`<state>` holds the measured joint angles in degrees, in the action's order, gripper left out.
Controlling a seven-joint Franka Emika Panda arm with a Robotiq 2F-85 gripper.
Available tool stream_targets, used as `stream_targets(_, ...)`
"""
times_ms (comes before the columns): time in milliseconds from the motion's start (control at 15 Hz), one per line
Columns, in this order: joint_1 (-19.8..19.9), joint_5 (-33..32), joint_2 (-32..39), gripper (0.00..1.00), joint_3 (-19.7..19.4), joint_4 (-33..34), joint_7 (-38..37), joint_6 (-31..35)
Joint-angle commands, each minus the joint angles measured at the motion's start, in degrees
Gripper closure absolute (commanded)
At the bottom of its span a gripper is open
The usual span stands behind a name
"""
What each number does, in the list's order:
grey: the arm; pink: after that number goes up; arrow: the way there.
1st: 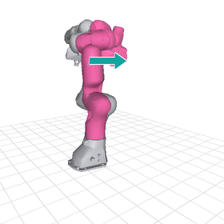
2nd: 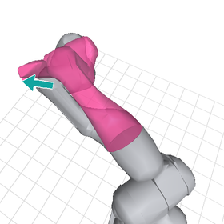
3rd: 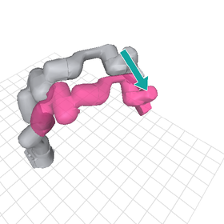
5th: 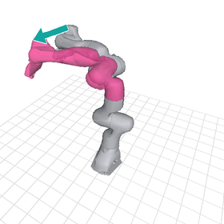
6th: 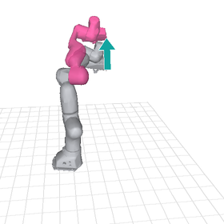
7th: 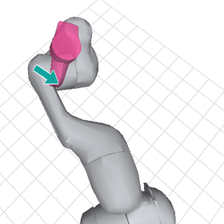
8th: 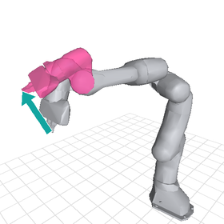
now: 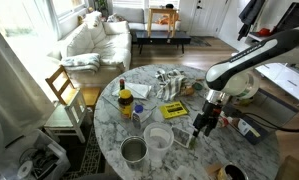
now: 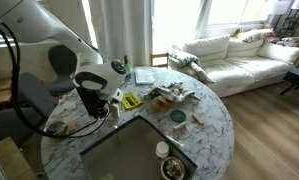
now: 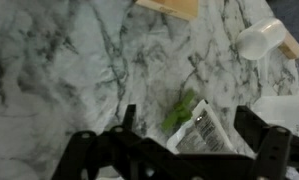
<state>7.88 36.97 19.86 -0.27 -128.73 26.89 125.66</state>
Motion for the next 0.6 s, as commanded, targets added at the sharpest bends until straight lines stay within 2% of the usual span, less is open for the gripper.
stream_targets(0,0.1,2.1,1.4,0.0,1.7,-0.4,1.3,6.2)
stream_targets(267,0.5,4.6,2.5,0.0,3.6,-0.6,2.1,9.3)
stream_targets(333,0.5,4.9,2.7,0.03,3.8,-0.6,2.0,9.9)
stream_targets(400,0.6,5.3,2.8,0.14,4.0,-0.6,2.1,10.0)
stream_targets(533,0.7,5.8,3.3,0.31,4.1,-0.5,2.0,9.8)
